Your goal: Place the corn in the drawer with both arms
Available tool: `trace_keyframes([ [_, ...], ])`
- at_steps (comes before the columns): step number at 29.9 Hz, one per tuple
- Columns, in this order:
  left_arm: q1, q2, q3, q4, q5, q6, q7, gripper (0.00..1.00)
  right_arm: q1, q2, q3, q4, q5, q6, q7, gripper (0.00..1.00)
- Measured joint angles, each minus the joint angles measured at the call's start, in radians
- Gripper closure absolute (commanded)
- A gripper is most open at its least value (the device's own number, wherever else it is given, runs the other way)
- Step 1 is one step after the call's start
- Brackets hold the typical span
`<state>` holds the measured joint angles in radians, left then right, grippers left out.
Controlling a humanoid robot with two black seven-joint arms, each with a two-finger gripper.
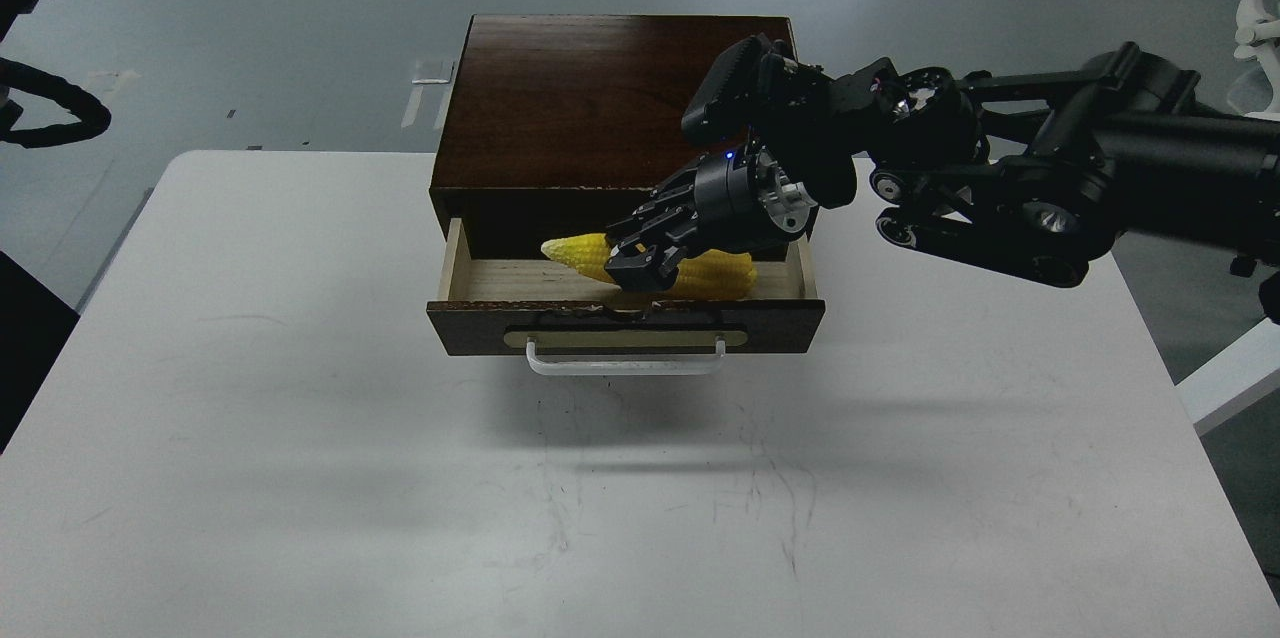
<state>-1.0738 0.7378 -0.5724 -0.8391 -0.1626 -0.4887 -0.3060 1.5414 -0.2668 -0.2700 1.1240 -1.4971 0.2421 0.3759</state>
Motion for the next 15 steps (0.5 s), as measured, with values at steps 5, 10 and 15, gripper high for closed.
trace_keyframes([
  [5, 0.0, 0.0, 0.0, 0.0, 0.0, 0.0, 0.001, 0.02, 0.001, 0.0, 0.0, -0.001, 0.001, 0.0, 0.0, 0.52],
  [10, 0.0, 0.0, 0.0, 0.001, 0.0, 0.0, 0.001, 0.02, 0.006, -0.002, 0.056, -0.001, 0.006, 0.0, 0.0, 0.01],
  [15, 0.0, 0.002, -0.002, 0.002, 0.0, 0.0, 0.001, 0.02, 0.006, -0.015, 0.242, -0.014, 0.087, 0.009, 0.0, 0.0],
])
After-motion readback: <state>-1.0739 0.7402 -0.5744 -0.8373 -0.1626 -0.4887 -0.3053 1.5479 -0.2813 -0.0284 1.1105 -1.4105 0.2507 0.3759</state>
